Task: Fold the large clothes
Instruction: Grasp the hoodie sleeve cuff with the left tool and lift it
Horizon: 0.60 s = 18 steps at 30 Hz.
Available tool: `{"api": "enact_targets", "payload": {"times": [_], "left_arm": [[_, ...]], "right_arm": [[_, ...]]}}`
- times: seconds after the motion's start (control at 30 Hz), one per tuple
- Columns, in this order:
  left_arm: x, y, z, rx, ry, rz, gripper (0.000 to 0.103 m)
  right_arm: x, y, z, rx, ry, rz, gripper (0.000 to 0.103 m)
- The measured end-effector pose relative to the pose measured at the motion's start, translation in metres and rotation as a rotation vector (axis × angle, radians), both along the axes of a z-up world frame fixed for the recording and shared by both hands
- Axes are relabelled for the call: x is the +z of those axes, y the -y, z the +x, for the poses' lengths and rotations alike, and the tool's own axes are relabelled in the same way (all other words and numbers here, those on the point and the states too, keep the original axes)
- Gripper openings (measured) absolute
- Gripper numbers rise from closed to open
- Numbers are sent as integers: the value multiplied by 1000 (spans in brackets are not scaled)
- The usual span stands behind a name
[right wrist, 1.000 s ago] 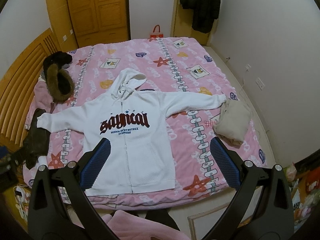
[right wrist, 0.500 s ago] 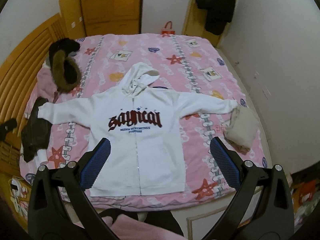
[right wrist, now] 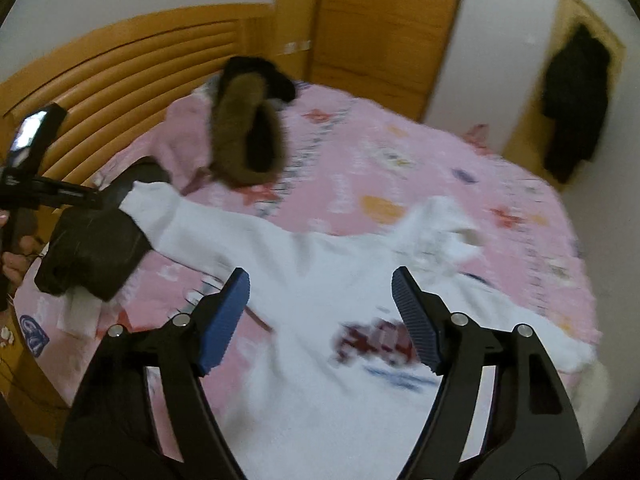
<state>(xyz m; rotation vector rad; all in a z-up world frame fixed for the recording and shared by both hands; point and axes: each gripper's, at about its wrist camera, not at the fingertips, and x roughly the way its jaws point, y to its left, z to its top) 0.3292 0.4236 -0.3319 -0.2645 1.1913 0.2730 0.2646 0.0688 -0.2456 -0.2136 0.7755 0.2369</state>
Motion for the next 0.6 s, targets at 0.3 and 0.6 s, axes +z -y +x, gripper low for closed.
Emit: {"api": "enact_targets", "payload": {"times": [0.3, 0.6], "left_arm": [[-157, -96, 104, 100, -112, 32, 94], [-190, -130, 150, 95, -106, 3, 90]], "right_arm": [[-196, -66, 138, -6, -133, 79, 31], [-283, -29, 174, -114, -242, 127, 19]]}}
